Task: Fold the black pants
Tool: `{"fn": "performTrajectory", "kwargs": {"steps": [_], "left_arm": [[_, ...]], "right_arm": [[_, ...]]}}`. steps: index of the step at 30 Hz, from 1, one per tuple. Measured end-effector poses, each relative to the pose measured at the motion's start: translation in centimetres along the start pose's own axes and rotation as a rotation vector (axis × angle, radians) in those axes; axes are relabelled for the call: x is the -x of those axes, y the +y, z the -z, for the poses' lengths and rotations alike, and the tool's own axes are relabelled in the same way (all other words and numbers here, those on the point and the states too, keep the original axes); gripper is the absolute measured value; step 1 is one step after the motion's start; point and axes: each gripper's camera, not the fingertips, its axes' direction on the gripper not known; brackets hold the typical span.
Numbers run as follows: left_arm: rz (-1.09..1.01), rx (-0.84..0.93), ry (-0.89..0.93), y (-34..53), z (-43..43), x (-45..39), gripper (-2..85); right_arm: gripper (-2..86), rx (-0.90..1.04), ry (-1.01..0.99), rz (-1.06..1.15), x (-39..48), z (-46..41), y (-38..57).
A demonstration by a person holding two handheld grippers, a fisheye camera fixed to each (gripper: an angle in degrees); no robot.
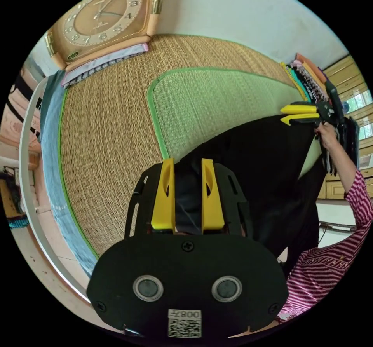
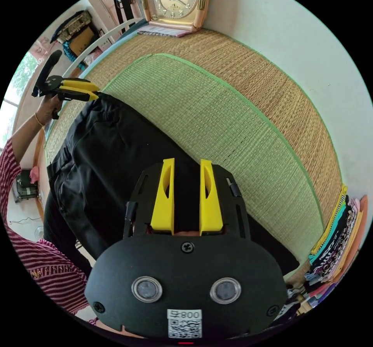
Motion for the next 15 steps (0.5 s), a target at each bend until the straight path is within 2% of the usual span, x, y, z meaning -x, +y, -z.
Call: {"fn": "performTrajectory", "kwargs": {"steps": [3, 7, 15], "left_arm": [[-0.024, 0.016, -0.040, -0.3, -0.3, -1.4, 10.4], [-0.058, 0.019, -0.067, -0.2, -0.2, -3.4, 8.6], [-0.051, -0.007, -0.069, 0.8, 0.2, -6.8, 3.4]], "right_arm": [[10.4, 0.077, 0.000, 0.026, 0.3, -2.2, -0.9], [9.6, 0.058, 0.052, 0.050, 1.0, -1.9, -1.2], [5.3, 0.078, -0.004, -0.012, -0.5, -1.1, -1.6]]}}
